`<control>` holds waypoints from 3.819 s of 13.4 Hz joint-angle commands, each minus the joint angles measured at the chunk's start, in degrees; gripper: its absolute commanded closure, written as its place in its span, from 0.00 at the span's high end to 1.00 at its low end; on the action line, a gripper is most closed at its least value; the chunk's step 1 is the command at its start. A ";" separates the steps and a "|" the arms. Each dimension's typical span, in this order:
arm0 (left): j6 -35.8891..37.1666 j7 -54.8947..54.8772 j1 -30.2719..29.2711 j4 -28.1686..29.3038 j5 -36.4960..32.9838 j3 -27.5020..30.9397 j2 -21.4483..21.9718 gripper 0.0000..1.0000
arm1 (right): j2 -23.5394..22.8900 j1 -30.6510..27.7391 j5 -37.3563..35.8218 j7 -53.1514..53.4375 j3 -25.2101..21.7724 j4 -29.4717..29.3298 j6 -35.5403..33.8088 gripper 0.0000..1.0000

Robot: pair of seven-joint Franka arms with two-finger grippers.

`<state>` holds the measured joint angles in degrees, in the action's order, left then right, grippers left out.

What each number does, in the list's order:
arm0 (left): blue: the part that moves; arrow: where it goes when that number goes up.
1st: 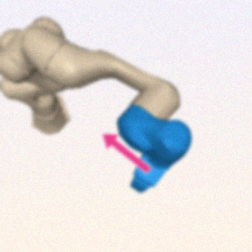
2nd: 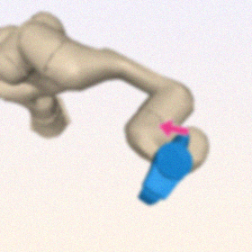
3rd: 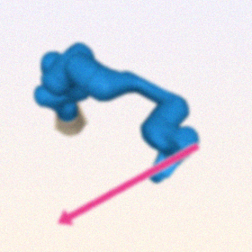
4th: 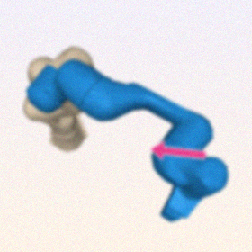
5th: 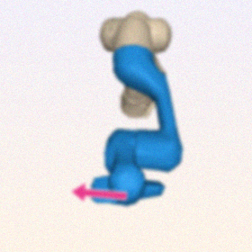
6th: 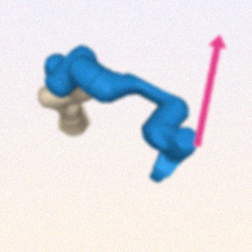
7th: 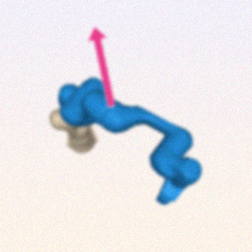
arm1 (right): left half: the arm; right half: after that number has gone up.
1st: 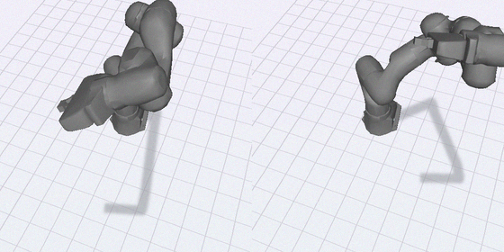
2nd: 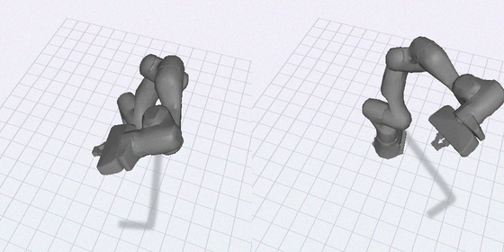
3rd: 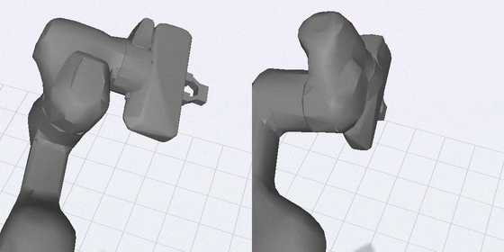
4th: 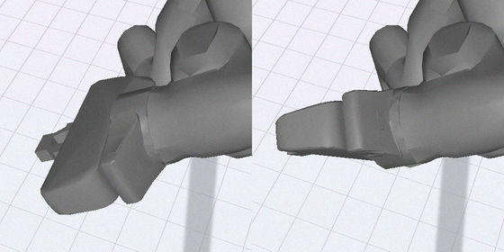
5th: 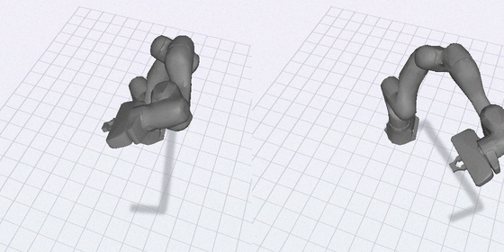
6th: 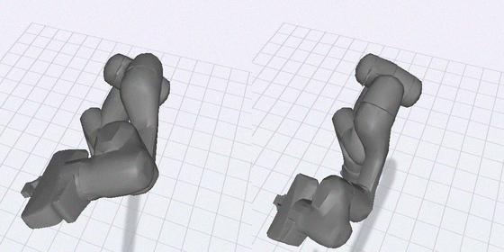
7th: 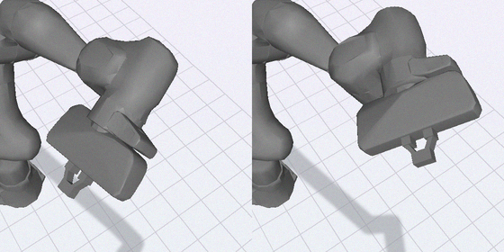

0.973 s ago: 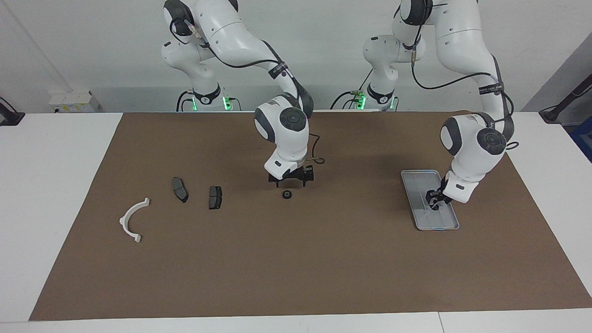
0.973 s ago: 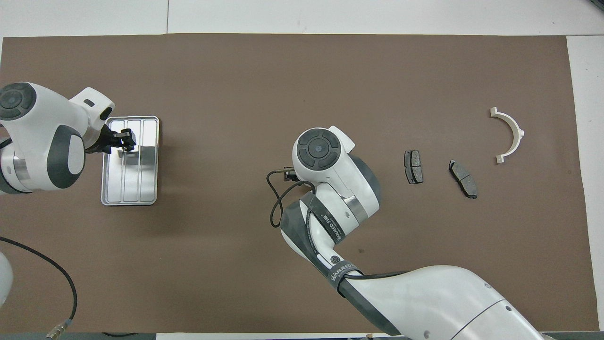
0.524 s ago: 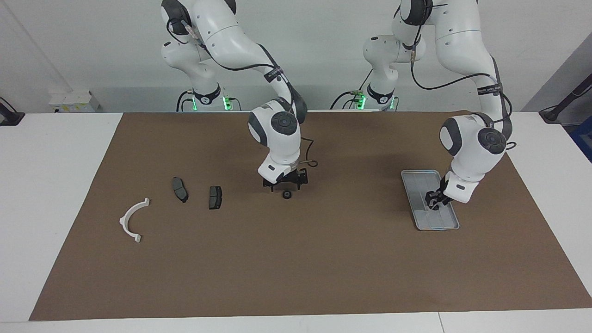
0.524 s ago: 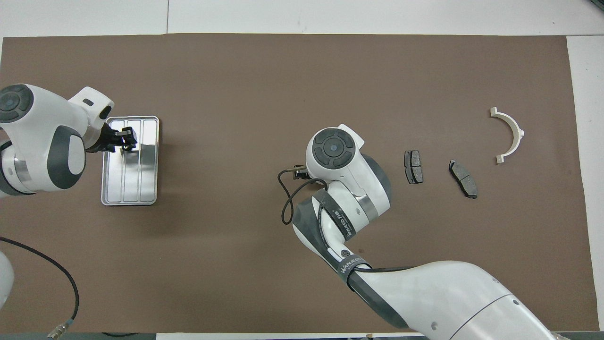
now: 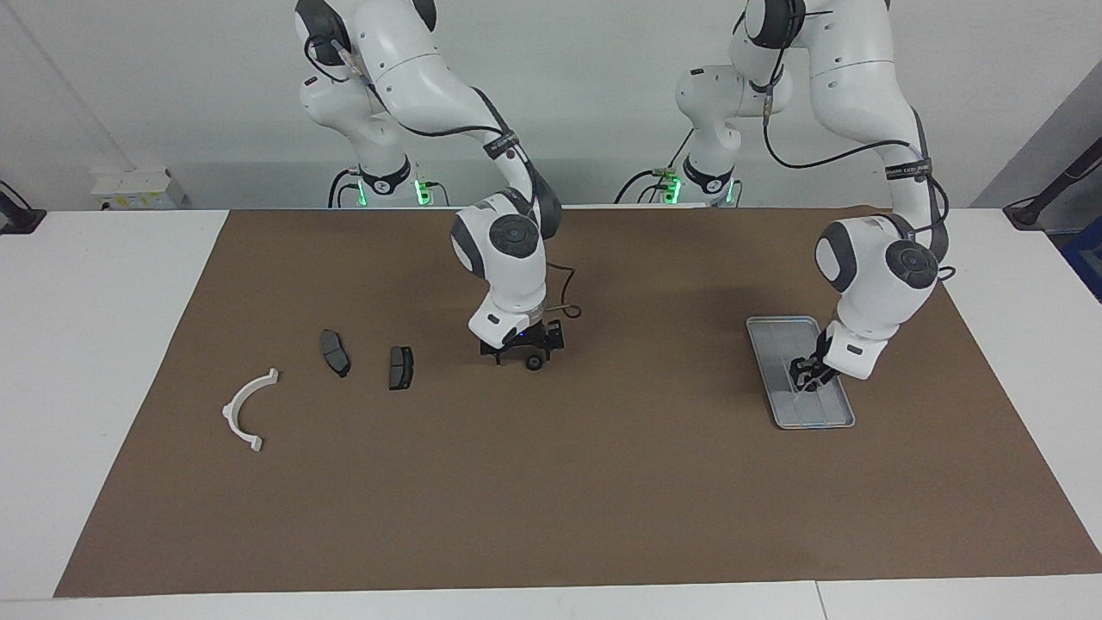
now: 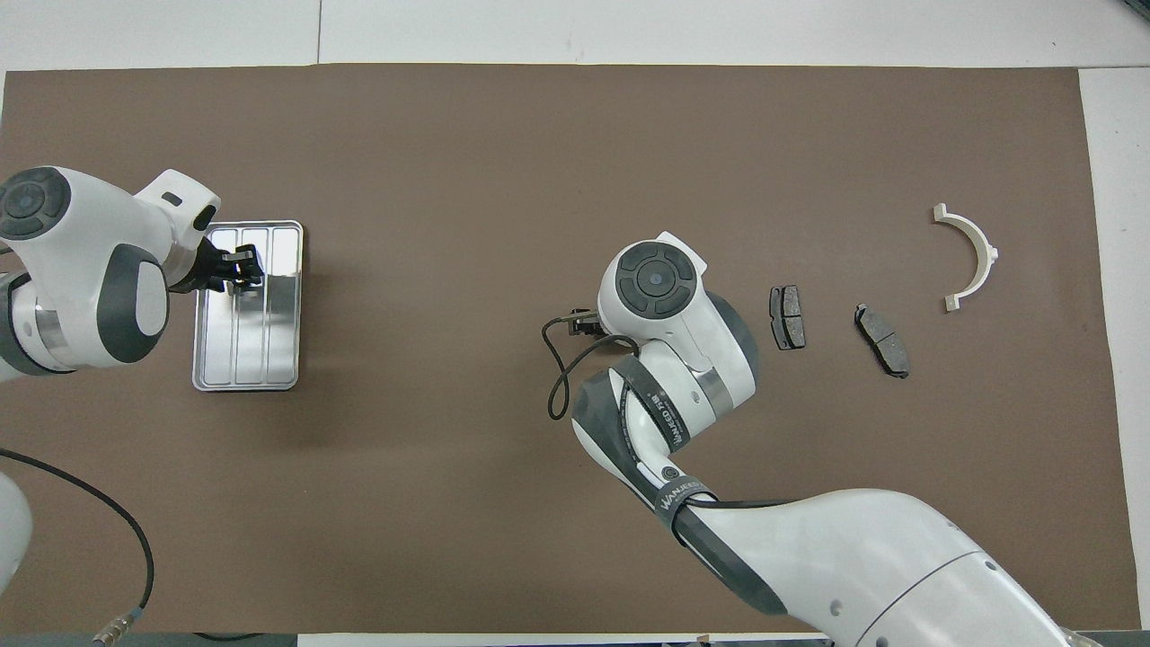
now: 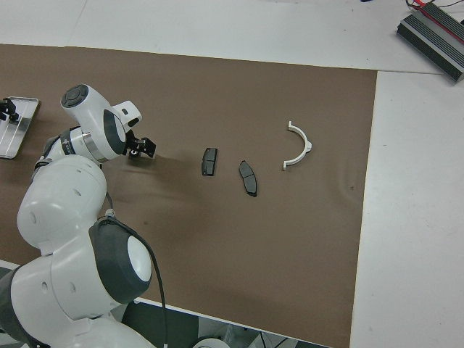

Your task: Place bearing gear from tray to pile

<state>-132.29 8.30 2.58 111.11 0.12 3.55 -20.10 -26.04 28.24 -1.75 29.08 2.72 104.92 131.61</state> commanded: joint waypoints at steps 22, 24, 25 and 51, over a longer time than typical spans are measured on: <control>13.62 10.04 6.54 -7.84 3.84 -0.30 0.67 0.02 | 0.55 0.42 -0.18 2.04 0.53 -1.72 -2.22 0.00; 14.95 18.12 11.11 -7.84 3.84 -0.39 1.37 0.02 | 1.60 -1.42 -0.27 -0.41 0.44 -3.57 -5.38 0.00; 15.47 22.34 13.57 -7.84 3.92 -0.39 1.55 0.02 | 2.74 -3.26 -0.27 -2.95 0.44 -4.01 -6.62 0.00; 6.69 66.24 43.91 -25.07 6.21 0.23 -16.82 0.08 | 0.99 -34.56 0.00 -51.06 0.35 -0.94 0.66 0.00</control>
<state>-124.37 73.82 45.22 85.31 6.08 2.64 -36.97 -24.40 -5.15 -1.71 -20.07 2.31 103.48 130.79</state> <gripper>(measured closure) 0.762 0.661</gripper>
